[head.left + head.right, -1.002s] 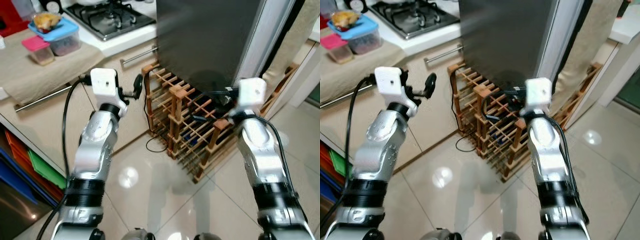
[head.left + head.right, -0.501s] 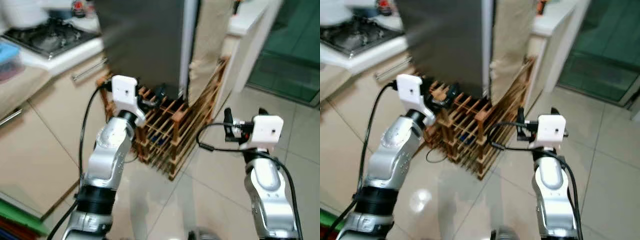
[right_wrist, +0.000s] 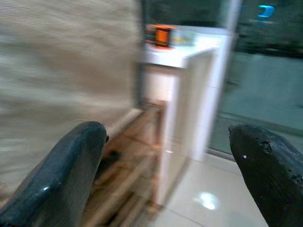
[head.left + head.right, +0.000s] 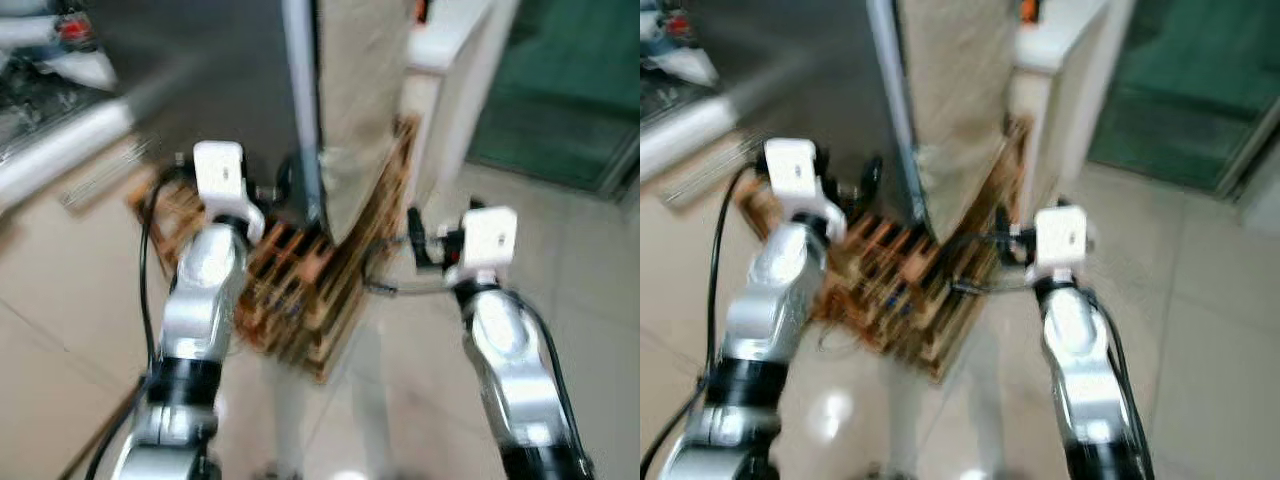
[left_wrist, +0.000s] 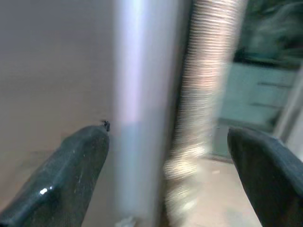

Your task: Restocking fridge

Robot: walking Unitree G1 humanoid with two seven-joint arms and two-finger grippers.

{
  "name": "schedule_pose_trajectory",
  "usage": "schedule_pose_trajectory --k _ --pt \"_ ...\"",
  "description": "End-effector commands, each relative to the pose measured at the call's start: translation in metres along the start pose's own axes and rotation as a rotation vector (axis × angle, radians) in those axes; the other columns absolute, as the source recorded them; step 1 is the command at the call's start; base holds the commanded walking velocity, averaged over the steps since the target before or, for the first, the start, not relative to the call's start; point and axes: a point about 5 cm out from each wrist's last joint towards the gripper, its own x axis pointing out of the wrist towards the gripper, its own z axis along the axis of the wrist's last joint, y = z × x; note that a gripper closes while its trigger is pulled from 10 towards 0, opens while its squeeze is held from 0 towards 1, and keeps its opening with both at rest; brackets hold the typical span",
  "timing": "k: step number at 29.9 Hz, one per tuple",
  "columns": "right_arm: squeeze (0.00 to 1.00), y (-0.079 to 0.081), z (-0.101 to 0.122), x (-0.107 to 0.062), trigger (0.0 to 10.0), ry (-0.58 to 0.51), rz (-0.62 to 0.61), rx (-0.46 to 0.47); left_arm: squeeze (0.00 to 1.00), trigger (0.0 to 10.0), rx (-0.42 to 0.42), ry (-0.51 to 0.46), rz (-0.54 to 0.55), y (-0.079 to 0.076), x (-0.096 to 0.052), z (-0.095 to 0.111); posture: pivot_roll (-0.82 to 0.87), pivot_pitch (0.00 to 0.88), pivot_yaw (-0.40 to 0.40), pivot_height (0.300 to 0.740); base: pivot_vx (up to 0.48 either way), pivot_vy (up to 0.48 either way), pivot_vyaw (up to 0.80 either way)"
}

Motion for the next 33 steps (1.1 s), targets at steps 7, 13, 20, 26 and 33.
schedule_pose_trajectory --k 7,13,20,26,33 --pt "0.0 0.003 -0.001 -0.003 10.0 0.004 0.022 0.004 0.0 10.0 0.0 -0.048 -0.01 0.008 -0.003 0.013 -0.18 0.09 0.055 0.74 0.0 0.0 0.0" --pt "0.0 0.004 -0.003 -0.003 10.0 0.009 0.024 0.011 0.0 10.0 -0.013 -0.043 -0.038 0.002 -0.001 0.013 -0.18 0.089 0.063 0.74 0.0 0.0 0.0" --pt "0.0 0.003 -0.004 -0.004 10.0 0.011 0.013 0.016 0.0 10.0 -0.032 -0.033 -0.102 -0.006 0.004 0.013 -0.19 0.087 0.071 0.74 0.0 0.0 0.0" --pt "0.0 -0.002 -0.004 -0.005 10.0 0.008 -0.018 0.016 0.0 10.0 -0.014 -0.011 -0.15 -0.013 0.012 0.01 -0.2 0.087 0.079 0.74 0.0 0.0 0.0" --pt "0.0 -0.01 0.001 -0.002 10.0 -0.014 -0.067 0.014 0.0 10.0 0.014 -0.003 -0.118 -0.012 0.017 0.004 -0.21 0.081 0.08 0.74 0.0 0.0 0.0"
